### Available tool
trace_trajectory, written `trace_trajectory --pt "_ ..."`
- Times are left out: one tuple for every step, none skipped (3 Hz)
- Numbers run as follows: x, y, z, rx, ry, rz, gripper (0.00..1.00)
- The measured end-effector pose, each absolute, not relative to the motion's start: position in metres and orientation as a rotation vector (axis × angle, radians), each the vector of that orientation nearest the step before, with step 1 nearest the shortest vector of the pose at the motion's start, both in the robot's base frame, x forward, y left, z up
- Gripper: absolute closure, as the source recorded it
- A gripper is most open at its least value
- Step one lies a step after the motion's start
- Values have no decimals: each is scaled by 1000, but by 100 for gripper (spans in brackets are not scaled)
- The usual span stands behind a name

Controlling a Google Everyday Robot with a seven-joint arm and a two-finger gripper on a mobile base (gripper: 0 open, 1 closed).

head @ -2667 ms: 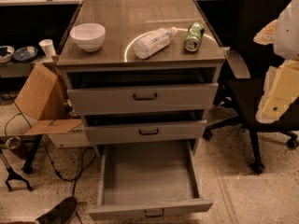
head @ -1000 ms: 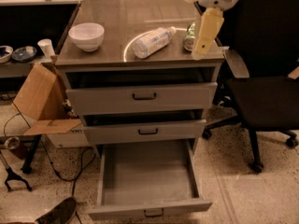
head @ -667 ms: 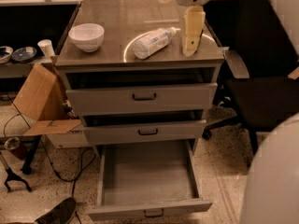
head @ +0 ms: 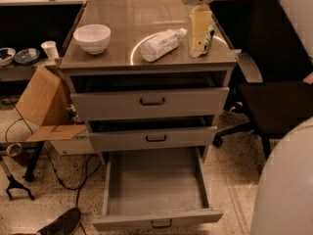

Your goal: Place blue plastic bottle into bottom drawer

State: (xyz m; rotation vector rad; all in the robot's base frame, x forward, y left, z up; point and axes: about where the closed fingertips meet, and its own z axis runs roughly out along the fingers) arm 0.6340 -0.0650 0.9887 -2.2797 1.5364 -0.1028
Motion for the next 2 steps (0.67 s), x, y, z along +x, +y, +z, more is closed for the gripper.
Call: trace_trajectory --pt "642 -63 988 -2287 1584 -214 0" --pt "661 -43 973 -2308 1706 -424 0"
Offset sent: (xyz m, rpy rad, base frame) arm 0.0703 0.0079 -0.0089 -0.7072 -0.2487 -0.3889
